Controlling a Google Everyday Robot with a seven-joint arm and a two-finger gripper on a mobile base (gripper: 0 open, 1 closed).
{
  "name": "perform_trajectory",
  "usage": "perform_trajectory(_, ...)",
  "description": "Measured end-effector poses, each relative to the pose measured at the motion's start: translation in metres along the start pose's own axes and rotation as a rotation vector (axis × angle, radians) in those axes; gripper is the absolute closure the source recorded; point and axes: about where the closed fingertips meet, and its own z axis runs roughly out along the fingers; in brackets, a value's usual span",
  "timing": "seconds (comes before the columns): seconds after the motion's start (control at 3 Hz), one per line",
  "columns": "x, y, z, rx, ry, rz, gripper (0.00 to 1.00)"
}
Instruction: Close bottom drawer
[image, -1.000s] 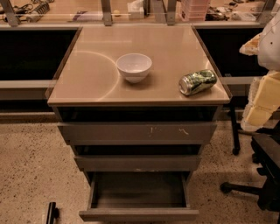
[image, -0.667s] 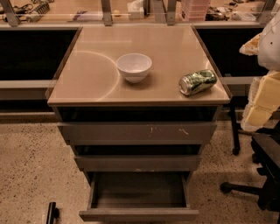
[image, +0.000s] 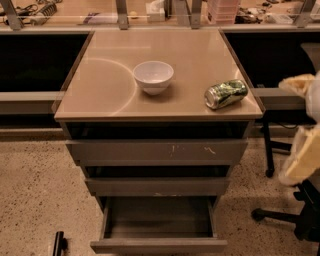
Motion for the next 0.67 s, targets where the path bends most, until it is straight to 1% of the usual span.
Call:
perform_trajectory(0.33,0.026,0.041,0.049,-0.008,-0.135,0.032,0.0)
perform_trajectory(0.67,0.058,0.085,0.145,-0.081,-0.261,0.133,0.0)
